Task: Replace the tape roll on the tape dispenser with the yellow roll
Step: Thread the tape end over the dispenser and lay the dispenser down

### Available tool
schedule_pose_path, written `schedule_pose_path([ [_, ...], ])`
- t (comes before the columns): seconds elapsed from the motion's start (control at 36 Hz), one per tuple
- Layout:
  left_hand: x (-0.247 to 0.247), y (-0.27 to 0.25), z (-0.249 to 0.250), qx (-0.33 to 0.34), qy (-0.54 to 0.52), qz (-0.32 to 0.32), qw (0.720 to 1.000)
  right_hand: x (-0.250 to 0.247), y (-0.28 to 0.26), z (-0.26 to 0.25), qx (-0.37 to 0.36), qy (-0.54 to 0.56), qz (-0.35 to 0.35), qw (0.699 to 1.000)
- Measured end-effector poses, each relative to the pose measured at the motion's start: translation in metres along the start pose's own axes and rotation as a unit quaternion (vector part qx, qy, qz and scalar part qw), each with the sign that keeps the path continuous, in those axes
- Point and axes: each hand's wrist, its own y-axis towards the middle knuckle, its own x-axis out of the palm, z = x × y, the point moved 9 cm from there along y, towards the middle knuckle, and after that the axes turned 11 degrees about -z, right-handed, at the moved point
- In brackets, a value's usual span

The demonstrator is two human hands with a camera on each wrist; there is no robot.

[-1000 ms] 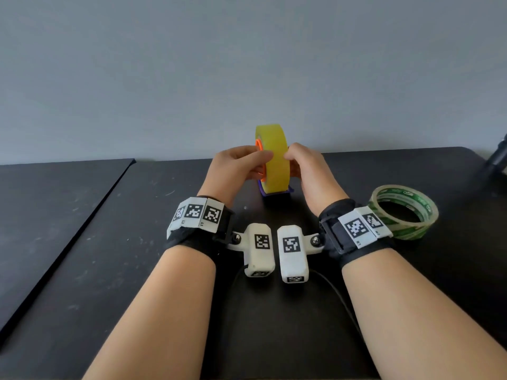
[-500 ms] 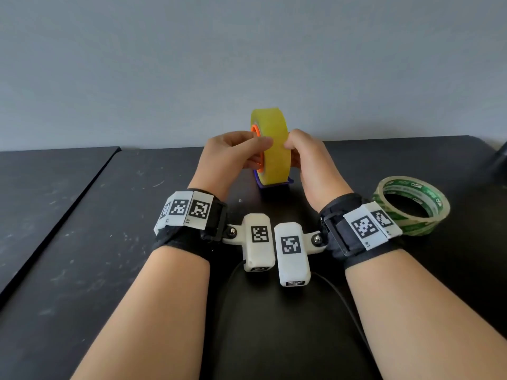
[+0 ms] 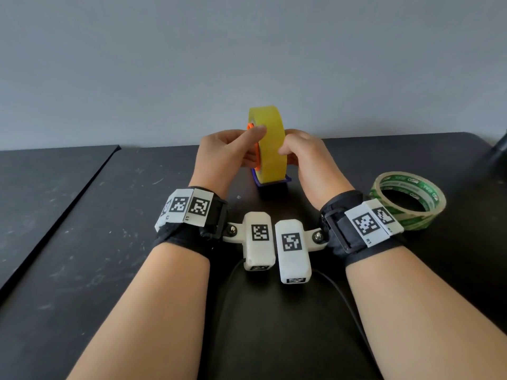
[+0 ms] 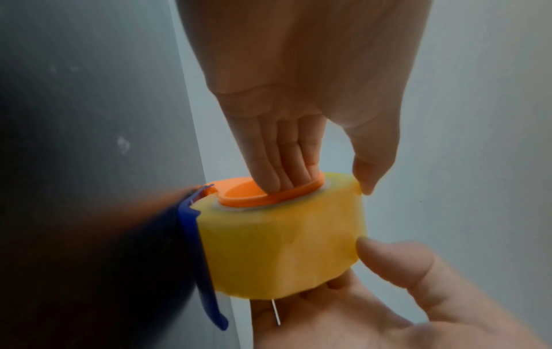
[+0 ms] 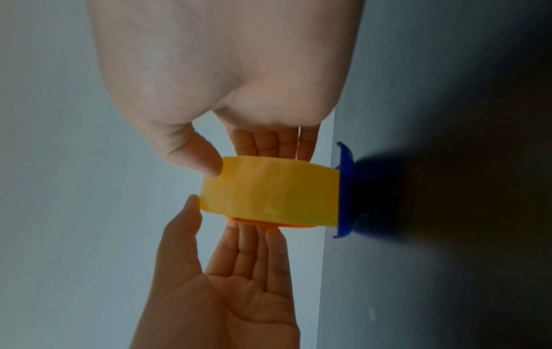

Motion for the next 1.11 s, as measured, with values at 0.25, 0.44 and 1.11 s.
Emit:
schedule_pose_path([
  [0.25,0.008,0.000,-0.003,-0.026,-0.007,-0.075,0.997,-0.003,-0.001,0.004,0.036,0.002,0.038,0.999],
  [0.44,0.009,-0.002,0.000,-0.013,0.015,-0.077,0.997,-0.004,-0.002,0.003,0.037,0.021,0.038,0.998],
  [1.11,0.008,-0.002,-0.003,-0.031,-0.006,-0.082,0.996,-0.001,-0.003,0.001,0.036,-0.007,0.040,0.999],
])
